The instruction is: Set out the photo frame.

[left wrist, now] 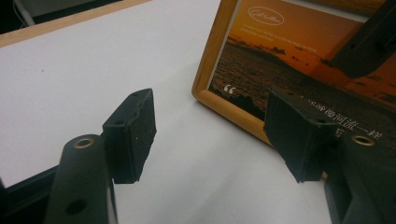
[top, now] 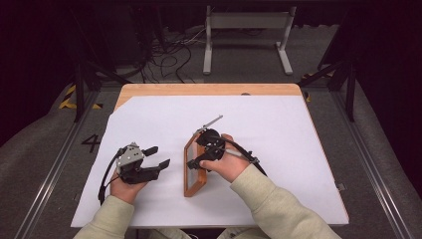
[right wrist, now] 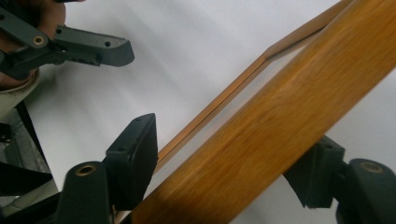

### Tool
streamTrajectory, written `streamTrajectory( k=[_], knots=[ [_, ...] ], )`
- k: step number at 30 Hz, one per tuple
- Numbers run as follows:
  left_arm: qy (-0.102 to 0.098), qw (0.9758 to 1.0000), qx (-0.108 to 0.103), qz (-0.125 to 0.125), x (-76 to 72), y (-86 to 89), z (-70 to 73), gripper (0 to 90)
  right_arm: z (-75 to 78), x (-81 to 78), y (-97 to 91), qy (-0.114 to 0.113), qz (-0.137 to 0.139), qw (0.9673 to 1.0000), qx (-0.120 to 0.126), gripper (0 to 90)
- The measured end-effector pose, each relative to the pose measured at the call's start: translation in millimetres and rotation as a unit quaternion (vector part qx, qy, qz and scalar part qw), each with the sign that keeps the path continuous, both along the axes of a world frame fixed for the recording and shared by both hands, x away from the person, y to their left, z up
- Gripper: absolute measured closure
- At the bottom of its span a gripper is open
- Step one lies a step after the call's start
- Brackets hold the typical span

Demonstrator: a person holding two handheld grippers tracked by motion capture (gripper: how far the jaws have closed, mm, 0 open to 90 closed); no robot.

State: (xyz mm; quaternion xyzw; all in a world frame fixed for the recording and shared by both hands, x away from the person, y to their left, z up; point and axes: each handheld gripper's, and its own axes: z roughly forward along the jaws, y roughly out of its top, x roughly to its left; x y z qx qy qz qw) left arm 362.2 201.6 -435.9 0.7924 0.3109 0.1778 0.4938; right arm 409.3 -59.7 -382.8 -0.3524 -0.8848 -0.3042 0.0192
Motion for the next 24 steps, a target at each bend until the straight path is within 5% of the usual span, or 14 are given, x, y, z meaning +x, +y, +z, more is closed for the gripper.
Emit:
streamTrajectory(
  k=[5,10,24],
  knots=[
    [-0.001,1.0,0.002,-0.001,0.4,-0.2,-0.1,34.2,-2.6,0.6,-0.3,0.037,-0.016,0.9991,0.01,37.2],
    [-0.002,1.0,0.002,-0.001,0.5,-0.5,-0.2,34.1,-3.3,-1.9,0.2,0.043,-0.044,0.998,0.011,43.3],
    [-0.004,1.0,0.0,0.0,0.3,0.8,0.3,33.6,9.3,0.4,0.3,0.055,-0.047,0.9972,-0.016,69.1]
  ],
)
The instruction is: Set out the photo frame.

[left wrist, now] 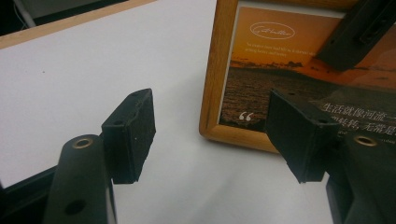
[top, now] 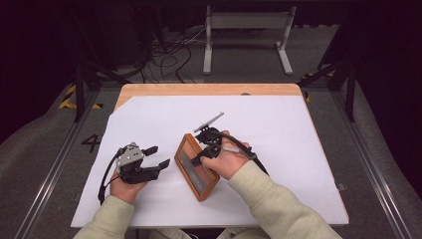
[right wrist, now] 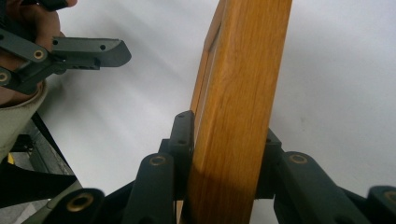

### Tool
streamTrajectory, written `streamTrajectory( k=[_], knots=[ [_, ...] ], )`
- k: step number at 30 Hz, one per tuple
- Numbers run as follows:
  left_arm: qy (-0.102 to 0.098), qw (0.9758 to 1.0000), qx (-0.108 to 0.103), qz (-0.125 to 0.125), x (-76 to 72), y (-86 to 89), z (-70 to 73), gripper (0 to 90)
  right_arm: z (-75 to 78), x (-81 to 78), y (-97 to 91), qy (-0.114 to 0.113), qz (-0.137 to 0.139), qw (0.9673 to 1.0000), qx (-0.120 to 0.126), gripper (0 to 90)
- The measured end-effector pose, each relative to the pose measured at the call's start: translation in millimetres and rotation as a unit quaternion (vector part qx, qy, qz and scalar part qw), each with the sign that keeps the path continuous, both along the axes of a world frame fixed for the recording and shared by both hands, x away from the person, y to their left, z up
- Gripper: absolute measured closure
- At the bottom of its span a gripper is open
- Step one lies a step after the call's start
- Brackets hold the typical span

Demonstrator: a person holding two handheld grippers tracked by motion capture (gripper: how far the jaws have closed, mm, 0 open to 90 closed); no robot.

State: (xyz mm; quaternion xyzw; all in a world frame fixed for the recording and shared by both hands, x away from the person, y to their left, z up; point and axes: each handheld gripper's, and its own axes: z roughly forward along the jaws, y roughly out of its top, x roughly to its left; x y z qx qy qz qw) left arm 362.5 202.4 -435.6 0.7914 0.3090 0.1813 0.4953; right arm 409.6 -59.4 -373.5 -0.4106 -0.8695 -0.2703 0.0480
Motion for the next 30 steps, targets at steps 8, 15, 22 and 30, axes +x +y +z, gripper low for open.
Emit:
streamTrajectory(
  k=[8,15,22,30],
  knots=[
    [0.001,1.0,-0.007,0.005,0.0,2.3,0.6,33.6,13.2,-1.7,-5.3,-0.022,0.018,0.9994,-0.021,70.8],
    [0.003,0.9999,-0.009,0.005,0.2,1.7,0.3,33.6,42.2,0.5,-19.2,-0.045,0.073,0.9962,-0.015,70.8],
    [0.003,0.9999,-0.008,0.006,-0.1,2.3,0.6,33.6,64.6,6.8,-28.2,-0.091,0.19,0.9759,-0.056,70.8],
    [0.004,0.9999,-0.009,0.005,0.3,2.3,0.3,33.6,67.6,21.2,-38.2,-0.115,0.308,0.9408,-0.084,70.8]
  ],
)
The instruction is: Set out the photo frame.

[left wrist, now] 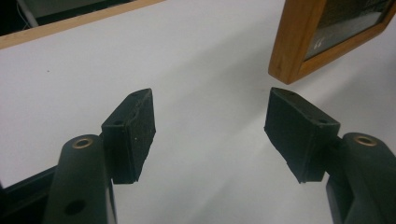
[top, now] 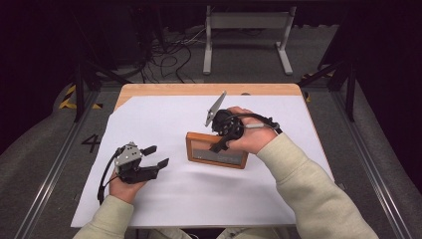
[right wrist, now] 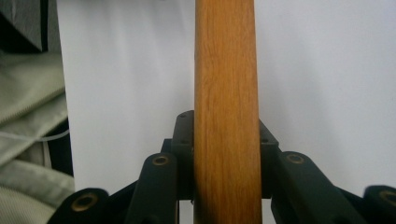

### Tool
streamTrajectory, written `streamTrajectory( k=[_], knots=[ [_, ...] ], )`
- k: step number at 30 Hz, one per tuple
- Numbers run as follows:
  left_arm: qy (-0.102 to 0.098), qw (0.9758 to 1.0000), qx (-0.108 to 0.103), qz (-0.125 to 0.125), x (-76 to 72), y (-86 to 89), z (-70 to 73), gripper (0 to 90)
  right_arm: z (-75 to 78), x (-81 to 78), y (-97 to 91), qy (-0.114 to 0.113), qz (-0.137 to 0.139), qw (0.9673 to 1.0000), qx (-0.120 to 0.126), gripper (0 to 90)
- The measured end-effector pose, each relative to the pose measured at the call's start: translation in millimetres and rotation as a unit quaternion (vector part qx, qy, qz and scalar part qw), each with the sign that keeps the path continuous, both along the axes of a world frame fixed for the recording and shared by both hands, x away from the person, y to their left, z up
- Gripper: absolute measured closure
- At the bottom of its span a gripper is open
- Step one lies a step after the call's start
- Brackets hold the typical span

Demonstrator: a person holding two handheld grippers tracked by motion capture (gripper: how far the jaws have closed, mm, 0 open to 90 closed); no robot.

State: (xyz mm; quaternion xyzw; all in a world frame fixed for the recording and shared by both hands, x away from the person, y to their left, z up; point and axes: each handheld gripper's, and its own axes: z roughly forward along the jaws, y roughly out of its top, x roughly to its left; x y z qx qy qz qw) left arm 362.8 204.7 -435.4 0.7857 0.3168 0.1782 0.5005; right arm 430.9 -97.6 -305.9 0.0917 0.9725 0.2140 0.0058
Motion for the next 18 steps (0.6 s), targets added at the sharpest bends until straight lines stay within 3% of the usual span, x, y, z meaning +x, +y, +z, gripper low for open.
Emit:
streamTrajectory(
  k=[1,6,13,18],
  knots=[
    [-0.001,1.0,0.002,0.0,0.1,0.1,0.1,33.6,0.0,0.0,0.0,0.0,0.0,1.0,0.0,70.8],
    [-0.001,1.0,0.001,-0.001,0.2,-0.2,-0.1,33.6,-11.4,4.7,-2.5,0.003,0.068,0.9976,-0.012,70.8],
    [-0.001,1.0,0.002,-0.002,0.1,-0.1,-0.1,33.5,-28.3,13.5,-6.9,0.013,0.078,0.9968,-0.009,70.8],
    [0.0,1.0,0.002,-0.002,0.2,-0.3,-0.2,33.5,-40.8,20.0,-10.4,0.024,0.07,0.9971,-0.016,70.7]
  ],
)
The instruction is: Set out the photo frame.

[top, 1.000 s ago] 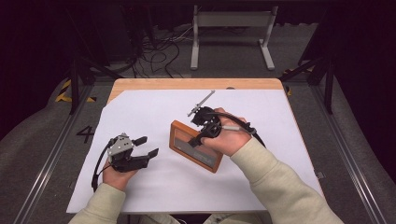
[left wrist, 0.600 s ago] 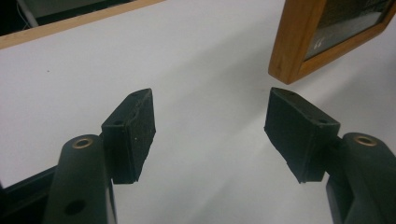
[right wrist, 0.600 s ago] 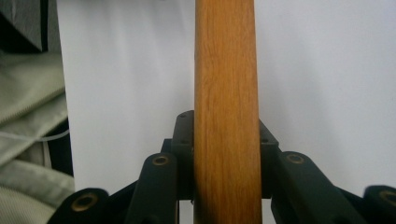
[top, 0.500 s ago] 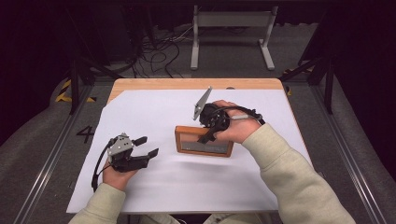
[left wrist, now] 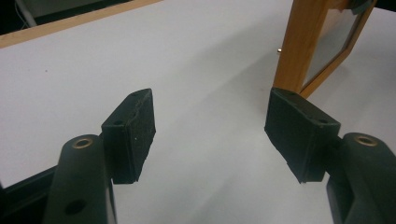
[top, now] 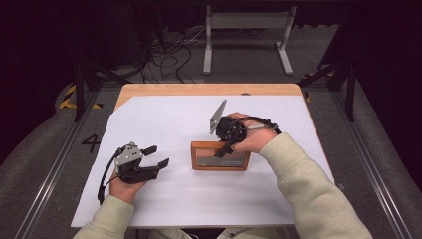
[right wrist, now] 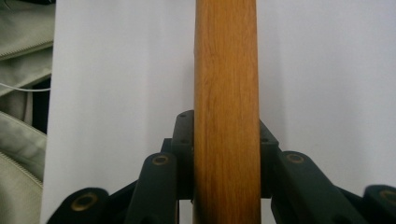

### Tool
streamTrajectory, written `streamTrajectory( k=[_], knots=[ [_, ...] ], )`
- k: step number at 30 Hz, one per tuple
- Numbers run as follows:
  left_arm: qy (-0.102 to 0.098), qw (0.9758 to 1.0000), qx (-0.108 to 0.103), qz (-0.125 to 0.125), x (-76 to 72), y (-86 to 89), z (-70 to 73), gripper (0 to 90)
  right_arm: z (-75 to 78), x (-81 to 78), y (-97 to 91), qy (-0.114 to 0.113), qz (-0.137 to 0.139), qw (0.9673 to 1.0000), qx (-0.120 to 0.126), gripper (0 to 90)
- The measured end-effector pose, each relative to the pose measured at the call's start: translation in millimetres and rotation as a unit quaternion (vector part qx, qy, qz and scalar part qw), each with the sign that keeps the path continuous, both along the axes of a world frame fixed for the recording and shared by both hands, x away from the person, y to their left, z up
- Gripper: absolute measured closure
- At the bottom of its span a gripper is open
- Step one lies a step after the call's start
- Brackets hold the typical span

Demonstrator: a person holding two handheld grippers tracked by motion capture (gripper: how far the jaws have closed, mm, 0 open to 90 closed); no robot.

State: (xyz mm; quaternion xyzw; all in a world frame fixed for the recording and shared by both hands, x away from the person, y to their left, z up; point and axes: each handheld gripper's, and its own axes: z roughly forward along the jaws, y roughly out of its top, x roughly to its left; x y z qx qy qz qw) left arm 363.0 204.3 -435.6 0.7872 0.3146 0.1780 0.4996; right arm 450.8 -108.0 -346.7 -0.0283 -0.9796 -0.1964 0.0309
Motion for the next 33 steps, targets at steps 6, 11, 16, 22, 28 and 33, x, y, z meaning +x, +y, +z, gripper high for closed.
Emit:
streamTrajectory(
  k=[6,11,16,22,28,33],
  knots=[
    [0.002,1.0,-0.001,0.0,0.1,-0.3,-0.3,33.5,-8.4,3.8,-3.5,0.004,0.009,0.9999,-0.002,70.7],
    [0.001,1.0,-0.001,-0.001,-0.2,-0.7,-0.3,33.4,-9.0,6.1,-4.4,-0.001,0.01,0.9999,0.002,70.5],
    [0.0,1.0,0.001,-0.002,-0.2,-0.5,-0.3,33.3,-8.8,9.7,-6.7,-0.015,-0.015,0.9997,0.009,68.6],
    [0.001,1.0,-0.001,-0.001,0.1,-0.6,-0.4,33.2,-10.0,13.1,-8.4,-0.033,-0.032,0.9988,0.015,62.2],
    [0.001,1.0,-0.001,-0.001,0.0,-0.5,-0.4,33.1,-13.4,16.9,-9.5,-0.072,-0.05,0.996,0.019,46.0],
    [0.003,1.0,-0.001,0.0,-0.7,0.2,-0.6,33.0,-11.0,17.9,-11.6,-0.083,-0.06,0.9938,0.042,33.9]
  ],
)
